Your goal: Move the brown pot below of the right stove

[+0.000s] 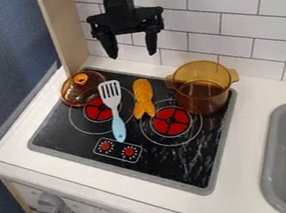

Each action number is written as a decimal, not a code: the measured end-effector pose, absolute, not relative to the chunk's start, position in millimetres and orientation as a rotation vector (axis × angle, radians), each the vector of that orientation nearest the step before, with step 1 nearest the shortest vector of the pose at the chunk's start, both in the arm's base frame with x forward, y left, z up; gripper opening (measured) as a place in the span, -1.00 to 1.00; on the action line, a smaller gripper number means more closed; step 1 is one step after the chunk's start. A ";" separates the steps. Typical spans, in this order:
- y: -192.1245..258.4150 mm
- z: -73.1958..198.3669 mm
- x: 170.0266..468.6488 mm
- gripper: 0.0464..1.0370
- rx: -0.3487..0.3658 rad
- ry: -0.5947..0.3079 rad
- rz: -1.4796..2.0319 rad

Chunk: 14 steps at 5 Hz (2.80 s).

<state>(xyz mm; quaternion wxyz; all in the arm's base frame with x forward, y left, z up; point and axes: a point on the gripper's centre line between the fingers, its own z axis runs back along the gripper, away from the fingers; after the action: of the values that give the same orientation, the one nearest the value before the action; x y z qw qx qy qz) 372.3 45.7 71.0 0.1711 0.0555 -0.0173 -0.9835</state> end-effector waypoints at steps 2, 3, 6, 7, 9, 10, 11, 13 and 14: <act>31.4 47.6 369.8 0.92 0.054 -0.043 -2.862; 14.2 46.8 374.0 0.92 0.059 -0.052 -2.940; -7.7 12.6 387.8 0.81 -0.036 0.007 -3.145; -10.7 6.4 390.8 0.22 -0.048 0.014 -3.163; -16.7 3.4 390.7 -0.79 -0.029 0.014 -3.169; -17.3 5.1 385.9 -0.89 -0.034 0.006 -3.148; -17.1 19.9 375.4 -0.90 0.000 0.002 -3.109; -17.1 75.6 333.1 -0.91 0.126 0.018 -2.784; -25.7 87.0 306.6 -0.91 0.153 0.025 -2.580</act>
<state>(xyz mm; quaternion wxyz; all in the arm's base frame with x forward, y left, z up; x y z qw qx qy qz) 306.6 -25.7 87.0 0.2751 0.0568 0.0095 -0.9597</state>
